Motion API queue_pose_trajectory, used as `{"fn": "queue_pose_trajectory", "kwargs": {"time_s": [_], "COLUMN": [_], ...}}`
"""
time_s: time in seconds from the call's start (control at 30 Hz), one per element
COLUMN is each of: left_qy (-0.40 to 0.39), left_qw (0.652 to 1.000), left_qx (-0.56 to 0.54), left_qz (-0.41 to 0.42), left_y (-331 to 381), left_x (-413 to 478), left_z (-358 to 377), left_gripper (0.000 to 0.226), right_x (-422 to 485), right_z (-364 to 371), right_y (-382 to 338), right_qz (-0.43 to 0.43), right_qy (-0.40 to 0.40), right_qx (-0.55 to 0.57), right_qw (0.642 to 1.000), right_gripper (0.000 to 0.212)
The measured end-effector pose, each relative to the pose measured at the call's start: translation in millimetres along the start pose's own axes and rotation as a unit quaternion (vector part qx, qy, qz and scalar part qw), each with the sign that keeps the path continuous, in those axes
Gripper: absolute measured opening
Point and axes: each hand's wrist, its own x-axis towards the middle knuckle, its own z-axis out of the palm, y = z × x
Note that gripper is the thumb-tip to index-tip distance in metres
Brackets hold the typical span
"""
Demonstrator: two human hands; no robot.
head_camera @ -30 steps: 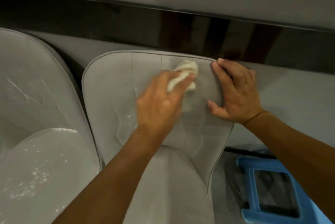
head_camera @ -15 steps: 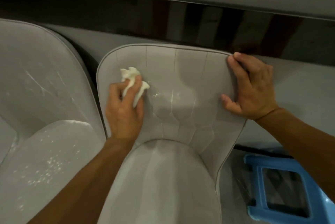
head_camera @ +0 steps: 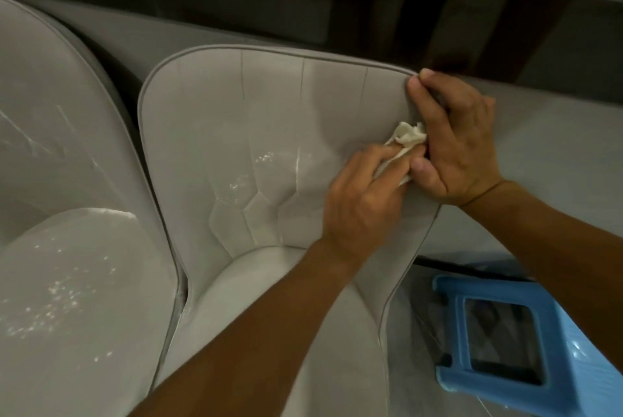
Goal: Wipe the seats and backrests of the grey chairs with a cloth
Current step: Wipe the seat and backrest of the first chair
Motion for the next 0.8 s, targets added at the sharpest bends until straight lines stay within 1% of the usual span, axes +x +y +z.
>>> {"fn": "queue_pose_trajectory", "kwargs": {"time_s": [0.1,0.17,0.23,0.27,0.33,0.4,0.5,0.6,0.67,0.77,0.8], "left_qy": [-0.011,-0.020,-0.040,-0.051,-0.072,-0.082,-0.074,-0.045,-0.030,-0.045,-0.034], "left_qw": [0.990,0.981,0.973,0.971,0.969,0.963,0.955,0.960,0.969,0.990,0.994], "left_qx": [0.101,0.145,0.182,0.196,0.225,0.255,0.287,0.269,0.230,0.116,0.078], "left_qz": [0.102,0.129,0.136,0.129,0.078,0.032,0.001,-0.061,-0.089,-0.070,-0.074], "left_y": [-18,-34,-60,-75,-105,-127,-139,-132,-124,-105,-96], "left_x": [5,8,5,1,-8,-17,-29,-35,-33,-27,-25], "left_z": [-20,-38,-62,-78,-116,-155,-186,-185,-172,-122,-102], "left_gripper": [0.017,0.018,0.023,0.028,0.033,0.031,0.031,0.031,0.030,0.028,0.026], "right_x": [0,0,0,0,1,1,1,2,1,1,1], "right_z": [0,-2,-4,-4,-5,-5,-5,-4,-3,-3,-3], "right_y": [-1,0,0,0,-1,-2,-3,-4,-4,-3,-3], "right_qz": [0.001,0.005,0.006,0.005,0.007,0.008,0.009,0.012,0.012,0.013,0.012], "right_qy": [-0.006,-0.012,-0.019,-0.022,-0.022,-0.018,-0.012,-0.007,-0.003,-0.003,-0.003], "right_qx": [-0.004,-0.001,-0.002,-0.002,-0.004,-0.005,-0.008,-0.010,-0.010,-0.007,-0.008], "right_qw": [1.000,1.000,1.000,1.000,1.000,1.000,1.000,1.000,1.000,1.000,1.000], "right_gripper": [0.082,0.080,0.079,0.078,0.078,0.078,0.077,0.077,0.077,0.078,0.078]}}
